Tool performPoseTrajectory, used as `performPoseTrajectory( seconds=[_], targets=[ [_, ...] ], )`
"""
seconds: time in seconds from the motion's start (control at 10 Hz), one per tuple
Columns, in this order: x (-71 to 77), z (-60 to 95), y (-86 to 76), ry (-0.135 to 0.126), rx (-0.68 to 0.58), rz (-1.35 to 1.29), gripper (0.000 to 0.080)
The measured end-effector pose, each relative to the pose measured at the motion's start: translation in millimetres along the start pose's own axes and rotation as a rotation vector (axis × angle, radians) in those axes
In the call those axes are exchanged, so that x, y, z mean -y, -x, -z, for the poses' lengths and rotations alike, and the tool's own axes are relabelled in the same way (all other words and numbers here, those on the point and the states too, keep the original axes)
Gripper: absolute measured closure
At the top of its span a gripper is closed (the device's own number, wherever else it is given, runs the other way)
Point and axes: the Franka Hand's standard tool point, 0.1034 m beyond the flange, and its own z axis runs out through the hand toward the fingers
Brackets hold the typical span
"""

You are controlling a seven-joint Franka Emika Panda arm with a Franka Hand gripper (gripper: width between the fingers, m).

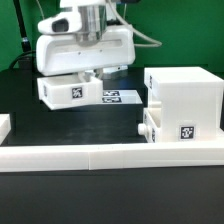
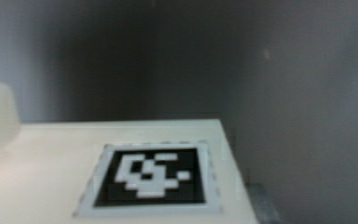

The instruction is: Assemble drawer

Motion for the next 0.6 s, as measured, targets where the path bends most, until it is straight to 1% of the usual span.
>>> performPoseTrajectory(
  seconds=[0.2, 0.4, 0.5, 0.6],
  targets=[
    [1.0, -4.4, 3.9, -0.004, 0.009, 0.022, 0.0757],
    [-0.3, -5.7, 4.4, -0.006, 0.011, 0.204, 0.0757],
    [-5.1, -8.4, 1.3, -0.01, 0.013, 0.33, 0.0757],
    [-9.3, -8.3, -8.7, -0.015, 0.025, 0.46, 0.0757]
  ],
)
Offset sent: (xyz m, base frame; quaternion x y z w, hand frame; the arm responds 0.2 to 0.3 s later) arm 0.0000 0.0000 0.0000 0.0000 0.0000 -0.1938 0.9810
